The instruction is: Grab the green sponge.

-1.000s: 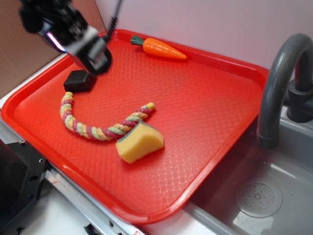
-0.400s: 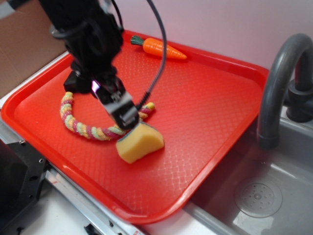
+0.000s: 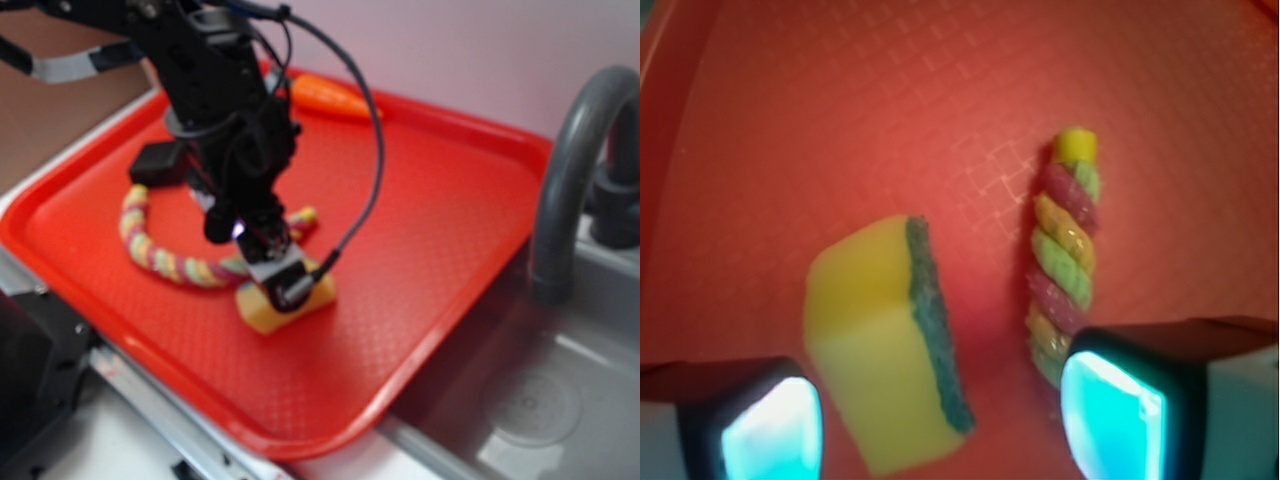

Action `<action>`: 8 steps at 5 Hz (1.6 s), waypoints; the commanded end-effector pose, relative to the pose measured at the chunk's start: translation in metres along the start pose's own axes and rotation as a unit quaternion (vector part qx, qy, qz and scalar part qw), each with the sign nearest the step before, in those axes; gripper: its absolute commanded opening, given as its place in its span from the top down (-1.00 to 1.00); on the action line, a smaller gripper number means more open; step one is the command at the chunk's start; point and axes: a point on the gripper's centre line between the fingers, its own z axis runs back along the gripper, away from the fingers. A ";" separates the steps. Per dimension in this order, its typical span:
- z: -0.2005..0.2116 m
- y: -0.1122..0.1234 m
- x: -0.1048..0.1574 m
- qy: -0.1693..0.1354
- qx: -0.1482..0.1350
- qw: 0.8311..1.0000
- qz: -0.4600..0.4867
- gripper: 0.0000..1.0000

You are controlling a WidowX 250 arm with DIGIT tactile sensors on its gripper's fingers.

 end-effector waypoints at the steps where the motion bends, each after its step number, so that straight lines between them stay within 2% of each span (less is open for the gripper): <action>1: -0.026 0.006 0.000 0.019 -0.020 1.000 -0.001 -1.00; 2: -0.038 0.008 0.002 0.031 -0.034 0.999 -0.002 -1.00; 3: -0.044 0.004 0.003 0.032 -0.032 0.999 -0.017 0.64; 4: -0.046 0.004 0.003 0.034 -0.043 0.998 -0.027 1.00; 5: -0.046 0.008 0.005 0.034 -0.056 0.997 -0.035 1.00; 6: -0.027 0.010 0.008 0.021 -0.042 0.999 -0.020 1.00; 7: 0.024 0.022 0.015 -0.038 -0.075 0.995 0.061 1.00; 8: 0.074 0.036 0.007 -0.093 -0.094 0.984 0.119 1.00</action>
